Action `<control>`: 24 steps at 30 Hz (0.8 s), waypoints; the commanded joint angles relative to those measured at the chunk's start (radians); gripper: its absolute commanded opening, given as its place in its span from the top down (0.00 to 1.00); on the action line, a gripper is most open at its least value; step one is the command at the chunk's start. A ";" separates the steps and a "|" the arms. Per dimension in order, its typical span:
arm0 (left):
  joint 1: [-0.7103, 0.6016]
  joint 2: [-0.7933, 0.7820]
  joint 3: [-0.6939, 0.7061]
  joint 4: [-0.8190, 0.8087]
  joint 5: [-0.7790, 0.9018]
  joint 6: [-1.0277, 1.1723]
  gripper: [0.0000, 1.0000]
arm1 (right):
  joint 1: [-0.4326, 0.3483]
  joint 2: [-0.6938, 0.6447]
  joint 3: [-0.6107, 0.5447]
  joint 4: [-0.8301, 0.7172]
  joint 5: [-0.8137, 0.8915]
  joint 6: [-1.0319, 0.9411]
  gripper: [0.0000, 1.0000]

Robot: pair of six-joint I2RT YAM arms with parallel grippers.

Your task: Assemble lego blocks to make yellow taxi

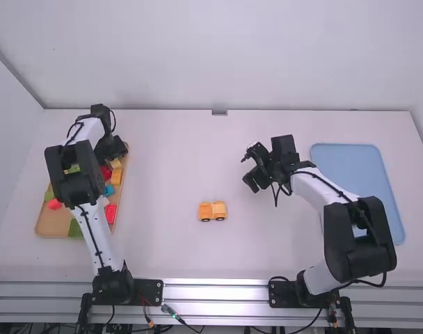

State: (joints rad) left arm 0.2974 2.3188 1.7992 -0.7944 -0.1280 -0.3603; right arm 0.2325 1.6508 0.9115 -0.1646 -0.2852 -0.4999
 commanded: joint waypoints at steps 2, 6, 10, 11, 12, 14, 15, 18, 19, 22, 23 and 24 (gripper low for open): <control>0.003 0.002 -0.027 -0.007 0.006 -0.008 0.39 | -0.003 -0.024 0.026 0.000 -0.005 0.006 0.01; 0.003 0.002 -0.027 0.000 0.015 -0.006 0.54 | -0.003 -0.024 0.026 -0.002 -0.005 0.006 0.01; -0.002 0.002 -0.027 -0.001 0.011 -0.006 0.61 | -0.003 -0.024 0.026 -0.008 -0.005 0.006 0.02; -0.002 0.002 -0.027 -0.001 0.011 -0.006 0.64 | -0.003 -0.024 0.026 -0.009 -0.005 0.006 0.01; -0.002 0.002 -0.027 -0.001 0.011 -0.006 0.66 | -0.003 -0.024 0.026 -0.008 -0.005 0.006 0.01; -0.002 0.002 -0.027 0.002 0.011 -0.008 0.71 | -0.003 -0.024 0.026 -0.009 -0.005 0.006 0.01; -0.002 0.002 -0.024 0.003 0.011 -0.006 0.72 | -0.003 -0.024 0.026 -0.008 -0.005 0.006 0.02; -0.001 0.002 0.000 -0.014 -0.005 -0.007 0.97 | -0.003 -0.024 0.026 -0.009 -0.005 0.007 0.01; 0.004 0.002 0.024 -0.037 -0.021 -0.011 0.98 | -0.003 -0.024 0.026 -0.009 -0.005 0.006 0.01; 0.001 0.002 0.076 -0.083 -0.022 -0.010 0.98 | -0.003 -0.024 0.026 -0.009 -0.005 0.006 0.01; -0.003 0.002 0.100 -0.106 -0.019 -0.010 0.98 | -0.003 -0.024 0.026 -0.008 -0.005 0.006 0.01; -0.004 0.002 0.132 -0.138 -0.019 -0.011 0.98 | -0.003 -0.024 0.026 -0.009 -0.005 0.006 0.02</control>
State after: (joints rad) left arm 0.2970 2.3173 1.8584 -0.9100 -0.1329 -0.3698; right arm 0.2325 1.6508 0.9115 -0.1696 -0.2855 -0.4992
